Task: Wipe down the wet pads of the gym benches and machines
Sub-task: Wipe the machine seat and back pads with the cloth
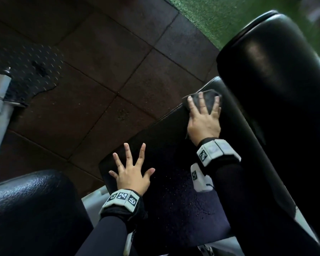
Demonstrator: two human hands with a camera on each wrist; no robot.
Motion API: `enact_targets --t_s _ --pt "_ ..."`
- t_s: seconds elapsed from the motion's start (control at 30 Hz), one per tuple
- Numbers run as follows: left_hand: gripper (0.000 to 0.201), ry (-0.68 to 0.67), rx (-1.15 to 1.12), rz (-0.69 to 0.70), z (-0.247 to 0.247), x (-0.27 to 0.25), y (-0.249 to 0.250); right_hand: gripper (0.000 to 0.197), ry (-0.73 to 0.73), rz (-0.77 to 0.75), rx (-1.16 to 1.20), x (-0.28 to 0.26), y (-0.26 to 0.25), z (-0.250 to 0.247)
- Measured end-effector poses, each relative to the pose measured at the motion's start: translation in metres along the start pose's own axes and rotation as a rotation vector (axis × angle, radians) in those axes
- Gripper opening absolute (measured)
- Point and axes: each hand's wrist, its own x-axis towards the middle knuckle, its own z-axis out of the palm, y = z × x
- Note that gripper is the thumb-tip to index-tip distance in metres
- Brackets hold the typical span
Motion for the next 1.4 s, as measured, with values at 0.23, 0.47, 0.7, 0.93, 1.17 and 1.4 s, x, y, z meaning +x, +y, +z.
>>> enact_targets --t_s 0.23,0.47,0.7,0.93,1.17,1.4 --pt "0.080 0.009 -0.010 0.007 0.002 0.001 -0.002 0.058 0.031 -0.272 -0.070 -0.086 0.054 0.042" --pt "0.080 0.002 -0.021 0.004 0.001 0.001 0.000 0.049 0.114 0.210 0.143 -0.053 0.070 -0.015" --pt "0.080 0.002 -0.028 0.009 0.001 0.000 0.000 0.053 0.070 0.065 0.027 0.003 0.016 -0.001" --pt "0.081 0.002 -0.022 0.008 0.001 0.000 -0.001 0.059 0.034 -0.303 -0.043 -0.086 0.040 0.036" --pt "0.081 0.000 -0.021 0.006 0.002 0.001 0.000 0.051 0.129 0.113 0.056 -0.065 0.082 0.000" --pt "0.080 -0.008 -0.030 0.006 0.002 0.001 0.000 0.053 0.096 0.026 0.030 -0.013 0.028 0.005"
